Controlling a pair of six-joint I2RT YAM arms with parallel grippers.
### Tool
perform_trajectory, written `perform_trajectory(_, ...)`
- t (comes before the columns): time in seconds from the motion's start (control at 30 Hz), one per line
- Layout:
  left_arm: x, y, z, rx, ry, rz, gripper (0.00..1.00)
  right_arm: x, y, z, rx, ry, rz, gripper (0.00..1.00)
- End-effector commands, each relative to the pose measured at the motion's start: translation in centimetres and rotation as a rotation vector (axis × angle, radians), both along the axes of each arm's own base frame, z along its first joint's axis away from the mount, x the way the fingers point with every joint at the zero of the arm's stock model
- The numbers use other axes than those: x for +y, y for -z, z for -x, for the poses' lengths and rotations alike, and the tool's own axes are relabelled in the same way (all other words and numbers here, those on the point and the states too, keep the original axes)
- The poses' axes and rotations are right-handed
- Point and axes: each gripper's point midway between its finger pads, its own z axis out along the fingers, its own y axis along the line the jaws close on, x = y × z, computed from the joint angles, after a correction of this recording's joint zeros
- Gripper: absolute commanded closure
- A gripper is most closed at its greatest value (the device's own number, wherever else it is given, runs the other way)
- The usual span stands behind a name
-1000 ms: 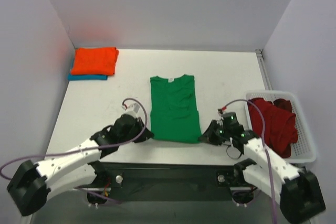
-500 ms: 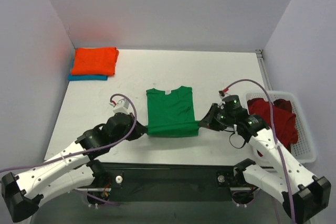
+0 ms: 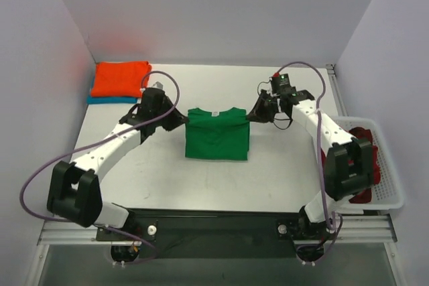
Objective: Fold and stack the t-shirts
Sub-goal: Fold the long partially folded tshirt into a neat square, then smooth out wrinkles on the folded tshirt
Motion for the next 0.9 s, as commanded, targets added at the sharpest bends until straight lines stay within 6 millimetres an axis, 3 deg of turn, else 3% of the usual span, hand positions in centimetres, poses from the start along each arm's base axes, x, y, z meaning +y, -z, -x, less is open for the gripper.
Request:
perform_trajectory(0.0,-0.6,-2.2,-5.7,-0.084,0.014,0.065,1.00,-0.9,0.9,-3.8,0.023,0.020,-0.014,1.00)
perform_trajectory(0.03,-0.9,-0.1,-7.0,-0.042,0.021,0.062,1.00,-0.8,0.2,-5.4,-0.001,0.022,-0.022,1.00)
perform_trajectory(0.07,-1.3,-0.5,-8.3,-0.054,0.037,0.078,1.00,-0.8,0.7,-6.2,0.009,0.022,-0.023,0.99)
perform_trajectory(0.1,-1.2,0.0,-9.3,-0.049,0.029,0.078,1.00,-0.7,2.7,-7.3,0.054,0.020,-0.026,0.96)
perform_trajectory(0.13,-0.9,2.6,-10.5,-0.008,0.017,0.063,1.00,-0.4,1.9,-8.9,0.042,0.010,-0.073,0.87)
perform_trajectory(0.17,-0.9,3.2,-11.4,-0.012,0.024,0.073,1.00,-0.3,2.1,-9.9,0.048,0.010,-0.092,0.80)
perform_trajectory(0.2,-1.3,2.4,-13.2,-0.066,0.036,0.097,0.84,-0.3,4.3,-10.7,0.094,0.012,-0.100,0.67)
perform_trajectory(0.23,-0.7,5.0,-14.3,-0.027,0.036,0.095,0.73,-0.5,4.7,-11.4,0.102,0.012,-0.116,0.61)
perform_trajectory(0.27,-0.8,5.6,-14.9,-0.016,0.051,0.107,0.57,-0.4,3.7,-13.2,0.049,-0.008,-0.114,0.56)
perform_trajectory(0.3,-1.0,4.9,-16.4,-0.075,0.066,0.133,0.40,-0.8,5.3,-13.6,0.081,-0.001,-0.094,0.50)
perform_trajectory(0.33,-0.3,5.8,-17.1,-0.074,0.066,0.142,0.24,-1.3,5.3,-14.2,0.077,0.010,-0.082,0.48)
perform_trajectory(0.43,1.5,5.3,-17.3,-0.108,0.047,0.115,0.11,-2.4,5.0,-14.3,0.059,0.015,-0.053,0.46)
perform_trajectory(0.53,3.5,4.6,-16.5,-0.130,-0.008,0.056,0.09,-2.8,5.5,-12.5,0.045,0.005,0.057,0.47)
perform_trajectory(0.63,3.5,6.1,-14.6,-0.052,-0.027,-0.034,0.11,-2.5,6.8,-10.6,0.055,-0.021,0.147,0.48)
perform_trajectory(0.73,2.7,7.9,-12.9,0.002,-0.012,-0.115,0.11,-2.0,7.9,-9.9,0.050,-0.057,0.213,0.48)
perform_trajectory(0.87,2.5,8.8,-13.0,0.002,0.013,-0.180,0.12,-1.1,9.1,-10.5,0.036,-0.099,0.244,0.49)
